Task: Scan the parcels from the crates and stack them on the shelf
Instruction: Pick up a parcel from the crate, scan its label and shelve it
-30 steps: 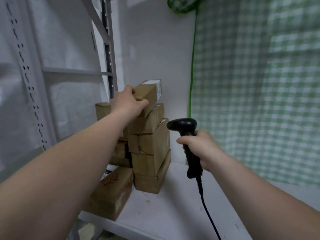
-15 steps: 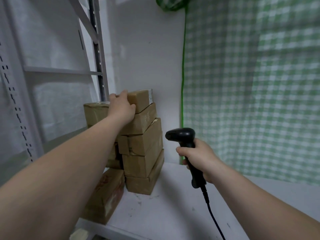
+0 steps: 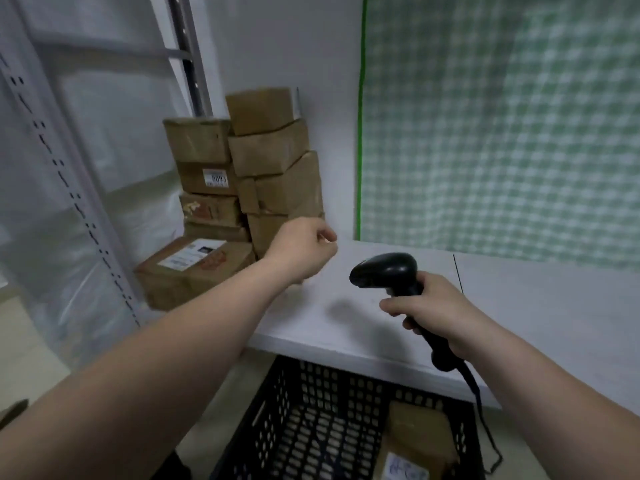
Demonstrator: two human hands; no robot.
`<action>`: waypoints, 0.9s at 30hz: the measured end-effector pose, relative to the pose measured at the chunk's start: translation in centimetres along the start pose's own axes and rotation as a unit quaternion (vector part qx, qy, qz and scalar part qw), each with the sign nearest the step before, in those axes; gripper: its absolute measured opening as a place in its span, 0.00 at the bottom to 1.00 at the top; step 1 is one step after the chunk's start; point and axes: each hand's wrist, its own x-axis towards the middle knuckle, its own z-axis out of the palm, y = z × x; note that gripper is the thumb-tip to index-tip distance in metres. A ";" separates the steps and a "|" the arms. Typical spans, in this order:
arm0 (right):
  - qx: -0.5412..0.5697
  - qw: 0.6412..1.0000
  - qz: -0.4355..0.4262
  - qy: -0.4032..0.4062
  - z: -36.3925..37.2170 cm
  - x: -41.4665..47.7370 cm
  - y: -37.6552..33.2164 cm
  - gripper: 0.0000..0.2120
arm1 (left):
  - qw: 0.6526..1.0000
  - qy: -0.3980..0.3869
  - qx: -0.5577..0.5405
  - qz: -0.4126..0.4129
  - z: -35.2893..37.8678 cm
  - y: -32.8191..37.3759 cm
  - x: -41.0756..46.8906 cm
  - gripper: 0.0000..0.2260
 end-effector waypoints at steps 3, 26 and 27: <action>-0.004 0.999 0.031 -0.017 0.3 -2.5 3.3 0.09 | 0.997 -0.077 -0.016 -0.020 3.6 -0.8 -3.9 0.07; 0.099 0.922 0.368 -0.073 7.0 -7.9 25.3 0.14 | 0.843 -0.422 -0.097 -0.318 26.9 -10.3 -20.3 0.19; 0.117 0.915 0.377 -0.081 7.2 -7.9 25.6 0.17 | 0.839 -0.420 -0.107 -0.329 27.3 -10.6 -20.4 0.14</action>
